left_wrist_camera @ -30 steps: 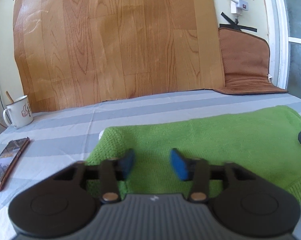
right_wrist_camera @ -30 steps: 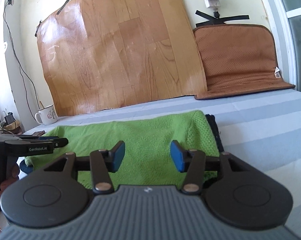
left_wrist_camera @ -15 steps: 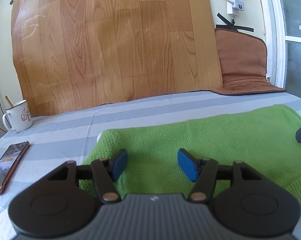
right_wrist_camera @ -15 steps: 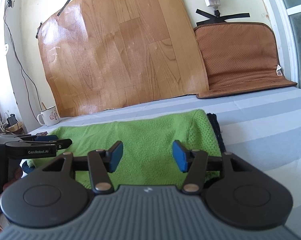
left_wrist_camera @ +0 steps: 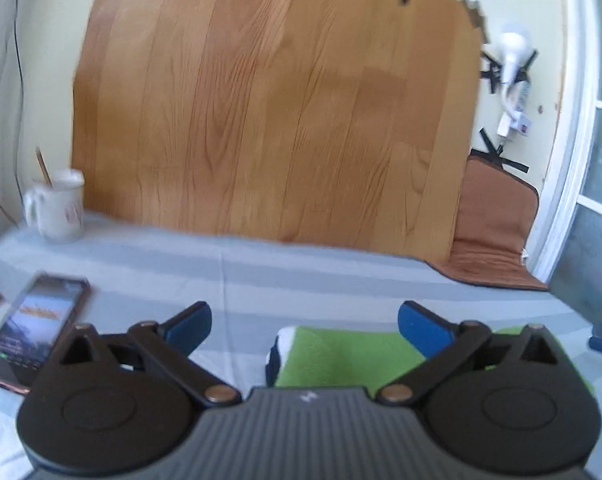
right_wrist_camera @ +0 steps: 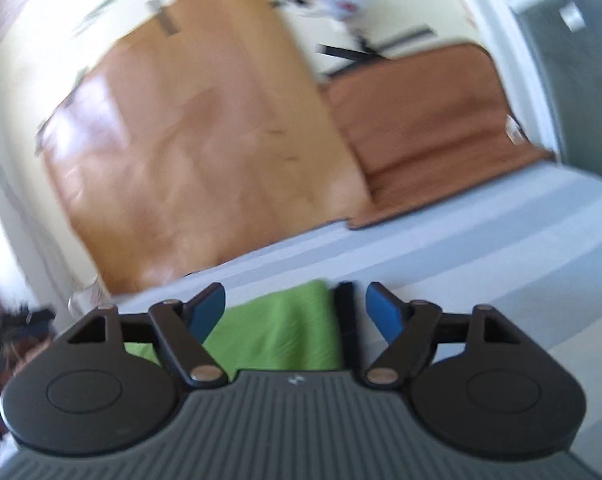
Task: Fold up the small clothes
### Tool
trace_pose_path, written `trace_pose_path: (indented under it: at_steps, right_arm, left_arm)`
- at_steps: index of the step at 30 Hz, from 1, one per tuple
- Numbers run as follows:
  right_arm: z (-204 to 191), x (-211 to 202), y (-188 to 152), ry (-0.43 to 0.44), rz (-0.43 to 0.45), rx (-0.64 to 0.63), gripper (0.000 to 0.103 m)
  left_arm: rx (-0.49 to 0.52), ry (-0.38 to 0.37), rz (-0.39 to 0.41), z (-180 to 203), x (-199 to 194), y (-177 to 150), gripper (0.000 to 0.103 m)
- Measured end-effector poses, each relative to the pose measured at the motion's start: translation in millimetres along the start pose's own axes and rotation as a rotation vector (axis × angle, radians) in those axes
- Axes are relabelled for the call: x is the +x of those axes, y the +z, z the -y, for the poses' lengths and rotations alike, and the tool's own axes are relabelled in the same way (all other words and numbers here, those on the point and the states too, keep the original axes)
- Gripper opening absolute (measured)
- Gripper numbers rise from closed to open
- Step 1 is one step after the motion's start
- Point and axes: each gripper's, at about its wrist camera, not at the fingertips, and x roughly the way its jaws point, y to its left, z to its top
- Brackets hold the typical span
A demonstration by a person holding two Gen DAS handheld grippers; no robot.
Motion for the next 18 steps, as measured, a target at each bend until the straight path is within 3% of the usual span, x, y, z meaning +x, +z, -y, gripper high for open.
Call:
trace_pose_path:
  at_steps: [3,6,9,10,12,13,14,15,17,18]
  right_arm:
    - [25.9,25.7,7.0,0.028,-0.101,0.087,0.085]
    - [37.6,47.6,4.9,0.036,-0.171,0.131,0.085]
    - [34.2,64.3,5.3,0.073,-0.209,0.127,0.086]
    - [29.8,70.1,5.6,0.091,-0.232,0.109,0.086]
    - [18.0,76.7,4.0,0.121,-0.256,0.054,0.085]
    - [11.1,80.6,2.1,0.136,-0.276,0.022,0.072]
    - [3.7,85.4,-1.6,0.140,-0.299,-0.006,0.057]
    - [-4.8,85.5,-4.8,0.115,-0.285,-0.044,0.055]
    - [-13.0,83.5,-3.9,0.119,-0.277,-0.058,0.039]
    - [-14.9,81.4,-1.2,0.126,-0.265,-0.042,0.038]
  left_arm:
    - [-0.052,-0.106,-0.141,-16.7,31.9,2.4,0.103]
    - [-0.072,-0.132,-0.213,-21.1,59.6,-5.1,0.103]
    - [-0.122,-0.205,-0.304,-22.4,83.1,-17.7,0.103]
    - [-0.123,-0.221,-0.321,-20.0,88.4,-21.9,0.103]
    - [-0.050,-0.185,-0.282,-7.6,85.5,-29.3,0.099]
    - [-0.008,-0.152,-0.265,-1.3,84.6,-32.3,0.093]
    - [0.034,-0.108,-0.247,5.1,82.2,-34.4,0.074]
    - [0.056,-0.083,-0.235,8.6,79.6,-35.1,0.062]
    - [0.046,-0.059,-0.213,9.4,74.7,-30.8,0.045]
    - [0.033,-0.056,-0.210,9.0,72.7,-26.7,0.039]
